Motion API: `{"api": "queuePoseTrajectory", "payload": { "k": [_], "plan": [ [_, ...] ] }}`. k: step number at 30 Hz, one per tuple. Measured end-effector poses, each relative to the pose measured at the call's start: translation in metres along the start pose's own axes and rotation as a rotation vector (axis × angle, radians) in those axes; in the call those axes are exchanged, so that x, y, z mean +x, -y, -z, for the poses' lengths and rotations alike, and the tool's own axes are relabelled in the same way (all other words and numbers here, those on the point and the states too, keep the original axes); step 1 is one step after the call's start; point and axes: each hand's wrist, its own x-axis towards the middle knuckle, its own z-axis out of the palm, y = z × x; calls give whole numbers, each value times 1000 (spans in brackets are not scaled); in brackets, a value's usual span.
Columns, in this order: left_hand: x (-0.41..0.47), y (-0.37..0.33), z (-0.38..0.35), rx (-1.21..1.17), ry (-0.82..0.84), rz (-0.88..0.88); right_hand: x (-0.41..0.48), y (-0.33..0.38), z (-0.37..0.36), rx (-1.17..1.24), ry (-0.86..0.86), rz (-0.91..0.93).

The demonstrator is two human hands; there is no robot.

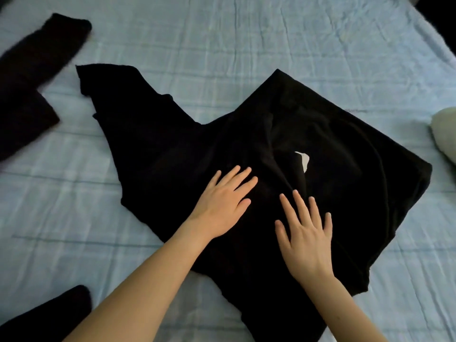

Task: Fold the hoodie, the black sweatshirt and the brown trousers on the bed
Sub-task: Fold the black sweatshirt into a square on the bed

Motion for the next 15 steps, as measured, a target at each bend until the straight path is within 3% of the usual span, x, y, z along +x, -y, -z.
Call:
{"api": "queuePoseTrajectory", "payload": {
  "k": [3,8,12,15],
  "plan": [
    [-25,32,28,-143,-203,74,19,48,10,85,-56,157],
    [-56,126,58,-281,-387,477,67,138,-9,131,-72,322],
    [-62,194,65,-446,-413,722,100,161,-44,24,47,282],
    [-50,228,65,-641,-405,780,104,164,-65,-140,78,284]
  ]
}}
